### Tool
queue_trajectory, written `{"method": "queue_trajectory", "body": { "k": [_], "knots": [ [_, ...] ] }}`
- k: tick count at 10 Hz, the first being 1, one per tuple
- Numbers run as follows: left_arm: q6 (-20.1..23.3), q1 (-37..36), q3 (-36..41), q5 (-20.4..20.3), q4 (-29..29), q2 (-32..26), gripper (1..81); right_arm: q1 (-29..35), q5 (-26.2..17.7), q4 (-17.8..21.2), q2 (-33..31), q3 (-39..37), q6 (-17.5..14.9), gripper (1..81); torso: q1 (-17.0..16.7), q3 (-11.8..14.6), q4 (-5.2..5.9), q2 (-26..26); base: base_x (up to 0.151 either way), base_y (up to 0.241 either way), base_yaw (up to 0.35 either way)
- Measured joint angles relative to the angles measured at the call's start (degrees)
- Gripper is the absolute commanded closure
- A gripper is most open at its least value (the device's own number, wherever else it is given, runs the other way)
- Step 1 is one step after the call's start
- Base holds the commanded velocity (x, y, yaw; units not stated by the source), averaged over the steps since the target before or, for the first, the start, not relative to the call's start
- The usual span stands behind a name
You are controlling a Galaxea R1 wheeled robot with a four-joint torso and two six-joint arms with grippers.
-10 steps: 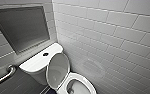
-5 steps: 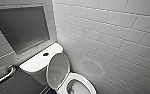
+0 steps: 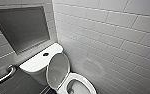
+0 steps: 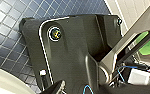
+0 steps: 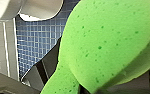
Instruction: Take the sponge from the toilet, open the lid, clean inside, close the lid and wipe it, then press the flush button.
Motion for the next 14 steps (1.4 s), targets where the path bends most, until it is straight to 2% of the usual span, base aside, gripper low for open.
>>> {"method": "queue_trajectory", "body": {
  "k": [1,2,3,4,5,6,7,8,10,11,12,13,14],
  "knots": [
    [1.18,0.00,-1.40,-0.55,-0.99,0.99,1.0,0.00,-0.05,0.00,0.09,0.00,0.02,81.1,0.00,0.02,0.00,0.00,0.000,0.000,0.000],
    [3.39,0.26,-1.60,1.00,-3.17,1.71,1.0,0.00,-0.02,0.00,0.07,0.00,0.00,81.1,0.00,0.02,0.00,0.00,0.000,0.000,0.000],
    [8.05,0.63,-1.35,4.30,-7.05,1.89,1.0,0.00,-0.02,0.00,0.02,0.00,0.02,81.1,0.00,0.02,0.00,0.00,0.000,0.000,0.000],
    [14.96,0.94,-0.22,8.25,-12.57,1.76,1.0,0.00,-0.02,0.00,0.00,0.00,0.02,81.1,0.00,0.02,0.00,0.00,0.000,0.000,0.000],
    [24.69,1.02,2.28,11.84,-20.36,1.68,1.0,0.05,-0.02,0.00,-0.13,0.15,0.04,81.1,0.00,0.02,0.00,0.00,0.000,0.000,0.000],
    [37.53,1.02,5.38,13.48,-29.62,1.76,1.0,0.40,-0.11,0.00,-0.74,0.85,0.04,81.1,0.00,0.02,0.00,0.00,0.000,0.000,0.000],
    [52.42,0.91,7.97,15.80,-40.05,1.76,1.0,1.15,-0.10,0.00,-1.68,2.21,0.04,81.1,0.00,0.02,0.00,0.00,0.000,0.000,0.000],
    [65.40,0.89,9.46,16.04,-50.08,1.73,1.0,2.06,-0.07,0.00,-2.78,4.08,0.02,81.1,0.00,0.02,0.00,0.00,0.000,0.000,0.000],
    [86.65,0.91,13.25,18.86,-72.70,1.73,1.0,3.63,-0.13,0.00,-6.38,10.07,0.02,81.1,0.00,0.02,0.00,-0.02,0.000,0.000,0.000],
    [94.65,0.85,15.32,18.64,-81.92,1.76,1.0,4.57,-0.32,-0.02,-8.58,12.74,0.04,81.1,0.00,0.02,0.00,0.00,0.000,0.000,0.000],
    [100.12,0.67,16.84,18.18,-88.33,2.06,1.0,5.89,-0.62,-0.02,-11.01,14.59,0.06,81.1,0.00,0.02,0.00,0.00,0.000,0.000,0.000],
    [102.96,0.41,17.69,17.83,-92.04,2.74,1.0,7.85,-0.73,-0.02,-13.35,15.82,0.20,81.1,0.00,0.02,0.00,0.00,0.000,0.000,0.000],
    [104.03,0.09,18.21,17.92,-92.94,3.80,1.0,9.56,-0.74,-0.02,-14.36,16.35,0.28,81.1,0.00,0.02,0.00,0.00,0.000,0.000,0.000]
  ]
}}
